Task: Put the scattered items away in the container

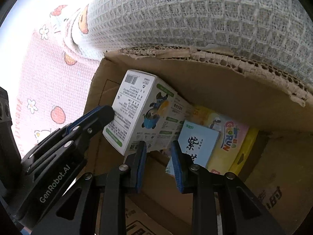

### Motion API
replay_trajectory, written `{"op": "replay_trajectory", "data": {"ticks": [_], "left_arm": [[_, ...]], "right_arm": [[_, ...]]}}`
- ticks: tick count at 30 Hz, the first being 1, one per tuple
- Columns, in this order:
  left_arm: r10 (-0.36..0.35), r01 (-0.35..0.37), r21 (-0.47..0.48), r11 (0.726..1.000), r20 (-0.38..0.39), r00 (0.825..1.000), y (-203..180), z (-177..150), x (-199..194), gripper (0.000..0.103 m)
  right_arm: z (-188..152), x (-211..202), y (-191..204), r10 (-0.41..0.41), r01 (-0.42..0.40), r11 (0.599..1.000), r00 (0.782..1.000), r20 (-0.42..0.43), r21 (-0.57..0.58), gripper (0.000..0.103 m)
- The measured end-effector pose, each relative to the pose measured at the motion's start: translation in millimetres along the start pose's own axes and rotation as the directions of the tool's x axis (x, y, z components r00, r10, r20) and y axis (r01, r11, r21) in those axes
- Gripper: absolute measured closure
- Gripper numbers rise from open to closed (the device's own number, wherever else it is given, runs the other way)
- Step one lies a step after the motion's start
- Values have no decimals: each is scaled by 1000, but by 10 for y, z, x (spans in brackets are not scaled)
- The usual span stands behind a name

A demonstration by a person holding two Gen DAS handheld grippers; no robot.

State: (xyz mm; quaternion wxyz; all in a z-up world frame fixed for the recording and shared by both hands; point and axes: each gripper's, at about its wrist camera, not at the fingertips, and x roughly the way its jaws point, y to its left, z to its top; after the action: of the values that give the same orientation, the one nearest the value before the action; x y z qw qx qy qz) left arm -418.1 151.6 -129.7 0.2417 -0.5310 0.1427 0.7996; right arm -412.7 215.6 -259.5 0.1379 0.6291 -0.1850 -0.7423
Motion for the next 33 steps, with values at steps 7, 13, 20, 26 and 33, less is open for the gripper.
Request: {"op": "replay_trajectory", "data": {"ticks": [7, 13, 20, 26, 33], "left_arm": [[55, -54, -19, 998, 49, 997, -27, -44, -256, 80], [95, -93, -29, 995, 70, 993, -100, -168, -491, 68], [118, -117, -17, 993, 75, 990, -150, -506, -484, 67], [129, -128, -68, 989, 22, 991, -148, -779, -387, 67], [108, -109, -105, 988, -18, 994, -193, -1026, -347, 67]], "right_arm": [[-27, -194, 87, -46, 46, 998, 999, 23, -35, 79], [-108, -367, 145, -49, 52, 997, 998, 40, -53, 79], [-211, -438, 48, -79, 80, 995, 997, 17, -65, 75], [-422, -469, -8, -65, 62, 994, 997, -33, -88, 60], [-427, -460, 22, -98, 90, 982, 994, -37, -168, 66]]}}
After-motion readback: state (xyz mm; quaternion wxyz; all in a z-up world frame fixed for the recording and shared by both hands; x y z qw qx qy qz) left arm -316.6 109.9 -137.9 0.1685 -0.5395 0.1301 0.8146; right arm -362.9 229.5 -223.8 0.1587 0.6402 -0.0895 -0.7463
